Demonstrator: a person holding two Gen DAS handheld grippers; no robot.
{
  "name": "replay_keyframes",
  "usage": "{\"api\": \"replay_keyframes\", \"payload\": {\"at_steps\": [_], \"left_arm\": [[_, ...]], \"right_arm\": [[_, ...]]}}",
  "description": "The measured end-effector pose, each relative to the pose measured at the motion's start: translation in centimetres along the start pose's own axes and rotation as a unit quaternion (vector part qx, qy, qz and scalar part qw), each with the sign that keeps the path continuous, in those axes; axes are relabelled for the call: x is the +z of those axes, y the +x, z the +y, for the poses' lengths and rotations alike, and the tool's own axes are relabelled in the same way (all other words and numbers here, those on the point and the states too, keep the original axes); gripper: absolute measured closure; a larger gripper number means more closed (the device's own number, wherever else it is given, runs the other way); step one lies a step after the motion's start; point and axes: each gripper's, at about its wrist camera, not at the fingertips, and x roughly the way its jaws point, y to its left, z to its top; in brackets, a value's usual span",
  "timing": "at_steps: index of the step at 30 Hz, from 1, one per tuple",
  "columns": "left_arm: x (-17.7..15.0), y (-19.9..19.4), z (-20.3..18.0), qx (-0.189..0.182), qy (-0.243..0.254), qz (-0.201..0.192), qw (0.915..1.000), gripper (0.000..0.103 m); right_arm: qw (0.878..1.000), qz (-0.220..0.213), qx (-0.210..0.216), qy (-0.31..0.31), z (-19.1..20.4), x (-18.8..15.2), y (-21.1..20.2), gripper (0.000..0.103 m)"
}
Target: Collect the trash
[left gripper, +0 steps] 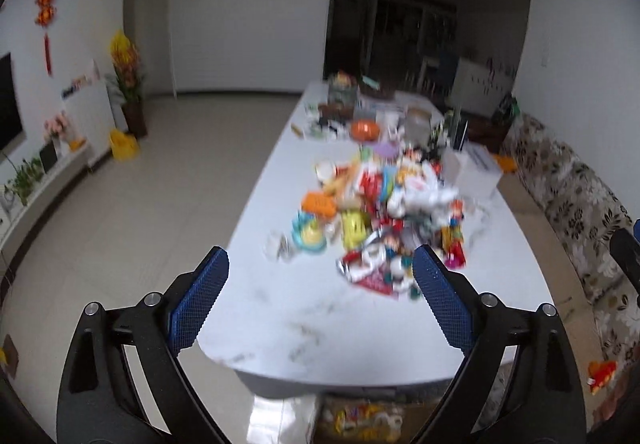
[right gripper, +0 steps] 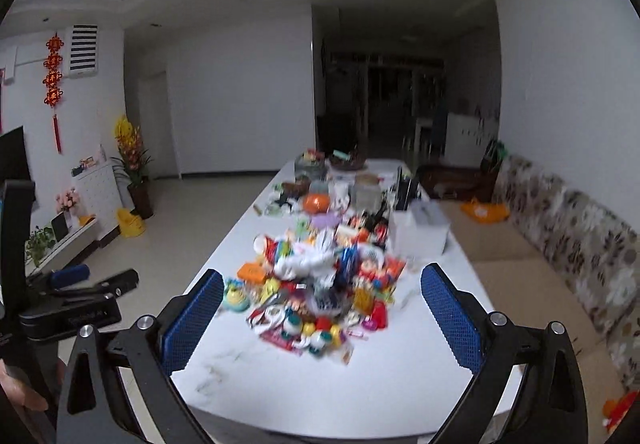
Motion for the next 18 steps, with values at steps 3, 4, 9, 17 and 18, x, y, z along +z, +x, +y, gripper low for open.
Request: {"api": "replay_keyframes", "payload": {"at_steps": [3, 4, 9, 17, 18], "left_arm": [[0.5, -0.5, -0.4, -0.004, 0.004, -0.010, 0.9999, 0.012], [0.7, -0.7, -0.6, -0.004, 0.005, -0.014, 0.9999, 0.012], [1.1, -1.5, -1.2, -0.008, 0.006, -0.025, 0.9996, 0.012], [1.2, -2.6, -1.8, 0.002, 0.013, -0.039, 0.9992, 0.012], [1.2, -2.7, -1.8, 0.004, 0.013, -0.040, 0.9991, 0.012]], "right_arm": [[1.000, -0.012, -0.005, -0.002, -0.2, 0.4, -0.8, 0.005], [1.000, -0.012, -0.005, 0.000, -0.4, 0.5, -0.9, 0.005], [1.000, -0.014, -0.008, 0.007, -0.9, 0.1, -1.9, 0.005], [1.000, -0.011, -0.009, 0.020, -1.7, -0.1, -2.2, 0.005], [1.000, -0.010, -0.008, 0.020, -1.7, -0.1, -2.2, 0.005]]}}
